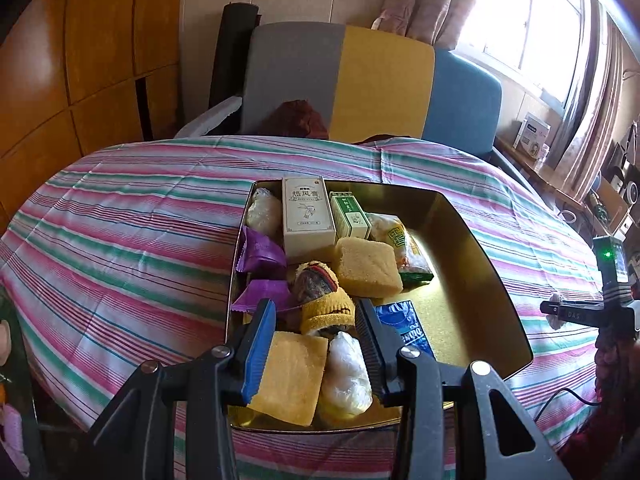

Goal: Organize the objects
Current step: 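Carry the white cord over the gold tray and open the right tool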

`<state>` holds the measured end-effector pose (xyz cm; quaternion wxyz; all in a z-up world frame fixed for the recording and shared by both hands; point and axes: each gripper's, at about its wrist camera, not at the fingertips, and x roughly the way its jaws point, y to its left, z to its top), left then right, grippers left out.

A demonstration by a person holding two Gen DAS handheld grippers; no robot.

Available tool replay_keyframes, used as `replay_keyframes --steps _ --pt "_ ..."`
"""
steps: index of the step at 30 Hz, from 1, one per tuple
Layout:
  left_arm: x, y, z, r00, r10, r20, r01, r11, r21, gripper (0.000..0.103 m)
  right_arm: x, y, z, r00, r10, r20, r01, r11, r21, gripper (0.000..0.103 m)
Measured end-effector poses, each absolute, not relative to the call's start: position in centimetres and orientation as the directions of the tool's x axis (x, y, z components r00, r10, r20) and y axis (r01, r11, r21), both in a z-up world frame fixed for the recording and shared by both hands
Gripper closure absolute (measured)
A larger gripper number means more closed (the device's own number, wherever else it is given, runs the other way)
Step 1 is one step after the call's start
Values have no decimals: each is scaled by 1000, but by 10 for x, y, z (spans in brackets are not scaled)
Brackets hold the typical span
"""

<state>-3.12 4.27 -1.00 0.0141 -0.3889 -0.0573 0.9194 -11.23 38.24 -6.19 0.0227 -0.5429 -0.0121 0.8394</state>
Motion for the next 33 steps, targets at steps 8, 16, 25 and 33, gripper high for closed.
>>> replay_keyframes --steps 8,16,25,33 --pt "-29 40 -14 -688 71 -722 25 -992 -121 61 -97 328 -27 -516 -94 -851 85 -995 59 80" --pt "-24 28 -14 -692 66 -719 49 -989 -138 58 -80 233 -2 -525 -302 -795 351 -929 121 80" --pt "-14 2 -19 -686 35 -727 105 -984 -146 56 -113 170 -47 -438 -288 -851 388 -915 110 78" --pt "-9 -3 -26 -686 -4 -728 120 -987 -107 42 -130 175 -65 -464 -316 -828 312 -933 182 55"
